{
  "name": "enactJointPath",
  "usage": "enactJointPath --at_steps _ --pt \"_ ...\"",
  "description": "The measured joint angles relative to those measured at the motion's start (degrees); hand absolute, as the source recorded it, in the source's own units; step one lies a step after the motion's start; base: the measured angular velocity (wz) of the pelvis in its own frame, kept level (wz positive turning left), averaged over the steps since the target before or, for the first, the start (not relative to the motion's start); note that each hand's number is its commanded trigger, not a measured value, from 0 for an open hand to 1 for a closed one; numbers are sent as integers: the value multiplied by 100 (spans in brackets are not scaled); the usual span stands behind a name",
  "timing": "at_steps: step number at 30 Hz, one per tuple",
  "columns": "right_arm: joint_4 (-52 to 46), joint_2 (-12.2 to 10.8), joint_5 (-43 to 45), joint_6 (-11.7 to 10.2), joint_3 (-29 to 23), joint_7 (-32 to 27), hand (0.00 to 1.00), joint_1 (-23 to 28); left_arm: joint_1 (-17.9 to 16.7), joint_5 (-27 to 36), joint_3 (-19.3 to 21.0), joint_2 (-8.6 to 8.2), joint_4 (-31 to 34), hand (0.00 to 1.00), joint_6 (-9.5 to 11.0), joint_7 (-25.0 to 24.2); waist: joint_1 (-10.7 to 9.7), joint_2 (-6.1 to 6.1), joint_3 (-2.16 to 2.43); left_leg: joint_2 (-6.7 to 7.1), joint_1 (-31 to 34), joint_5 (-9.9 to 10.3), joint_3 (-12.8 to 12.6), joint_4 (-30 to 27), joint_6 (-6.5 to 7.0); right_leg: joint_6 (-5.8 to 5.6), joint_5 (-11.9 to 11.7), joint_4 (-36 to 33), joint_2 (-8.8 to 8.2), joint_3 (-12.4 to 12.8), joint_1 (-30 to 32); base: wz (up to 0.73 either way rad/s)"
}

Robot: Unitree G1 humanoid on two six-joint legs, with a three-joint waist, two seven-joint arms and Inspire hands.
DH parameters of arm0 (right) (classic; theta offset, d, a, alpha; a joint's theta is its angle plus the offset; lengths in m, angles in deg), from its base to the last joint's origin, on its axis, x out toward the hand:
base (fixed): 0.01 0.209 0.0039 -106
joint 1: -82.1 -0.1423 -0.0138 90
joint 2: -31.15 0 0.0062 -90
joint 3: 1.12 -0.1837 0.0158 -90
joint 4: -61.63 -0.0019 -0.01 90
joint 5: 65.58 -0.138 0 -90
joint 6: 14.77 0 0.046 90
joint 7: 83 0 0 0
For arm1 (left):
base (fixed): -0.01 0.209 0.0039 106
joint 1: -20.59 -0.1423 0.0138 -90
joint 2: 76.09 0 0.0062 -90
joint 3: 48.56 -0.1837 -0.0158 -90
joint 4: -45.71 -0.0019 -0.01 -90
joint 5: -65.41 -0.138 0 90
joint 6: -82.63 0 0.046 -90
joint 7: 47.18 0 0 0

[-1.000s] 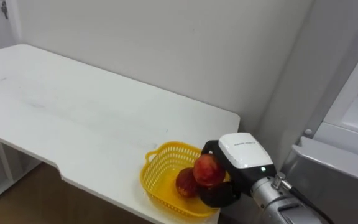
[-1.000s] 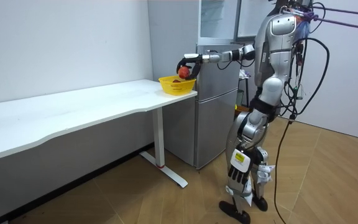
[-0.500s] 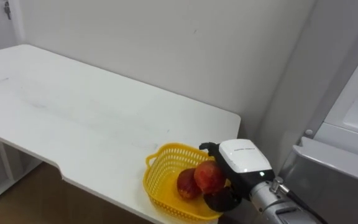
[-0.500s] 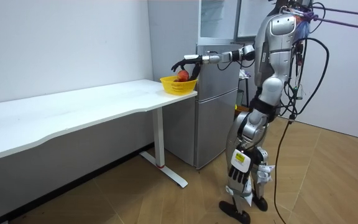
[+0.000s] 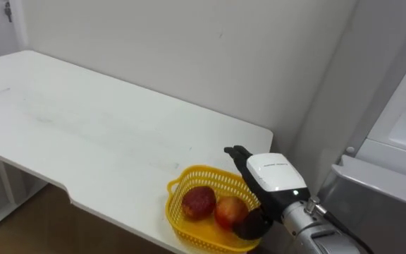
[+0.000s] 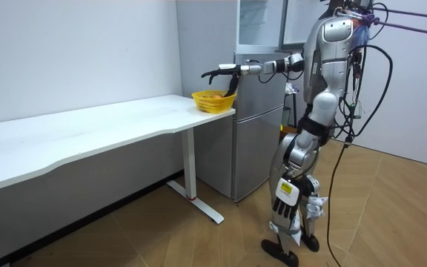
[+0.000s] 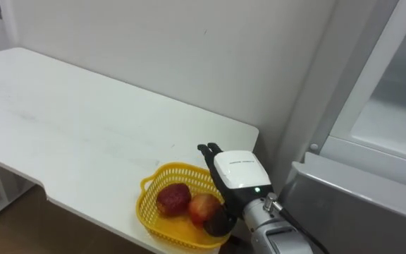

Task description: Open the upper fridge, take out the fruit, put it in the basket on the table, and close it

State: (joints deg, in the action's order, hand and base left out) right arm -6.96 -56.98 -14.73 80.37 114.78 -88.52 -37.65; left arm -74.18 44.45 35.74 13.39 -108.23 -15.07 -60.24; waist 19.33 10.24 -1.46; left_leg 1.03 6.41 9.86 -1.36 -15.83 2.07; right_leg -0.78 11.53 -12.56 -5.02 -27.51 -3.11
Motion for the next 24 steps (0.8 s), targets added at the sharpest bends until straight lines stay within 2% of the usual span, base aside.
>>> enactJointPath --at_steps 7,14,17,21,24 --pt "-14 -15 -2 37 0 0 0 -4 2 0 1 -7 3 0 -64 8 0 -77 43 -1 -5 -2 -4 2 -1 0 0 -1 4 8 0 0" --pt "-55 -53 -400 56 0 1 0 -4 24 -2 -15 -5 8 0 -59 18 -15 -95 31 0 -14 -1 8 -1 -1 1 0 -1 10 84 -3 0" --pt "-277 -98 -828 65 0 9 0 -4 22 -3 -24 -24 13 0 -56 66 -48 -149 5 -4 10 17 20 -56 6 1 0 -1 13 70 -9 0" --pt "-536 -199 -1190 41 -24 9 0 -5 -47 -2 -21 -46 106 0 -58 133 -58 -266 19 -12 25 65 18 -145 19 0 0 -9 15 65 -15 0" --pt "-740 -207 -1484 15 -34 9 0 -8 -78 -8 -15 -92 140 0 -57 225 -55 -298 31 -3 27 65 17 -145 23 0 0 -12 6 64 -11 0"
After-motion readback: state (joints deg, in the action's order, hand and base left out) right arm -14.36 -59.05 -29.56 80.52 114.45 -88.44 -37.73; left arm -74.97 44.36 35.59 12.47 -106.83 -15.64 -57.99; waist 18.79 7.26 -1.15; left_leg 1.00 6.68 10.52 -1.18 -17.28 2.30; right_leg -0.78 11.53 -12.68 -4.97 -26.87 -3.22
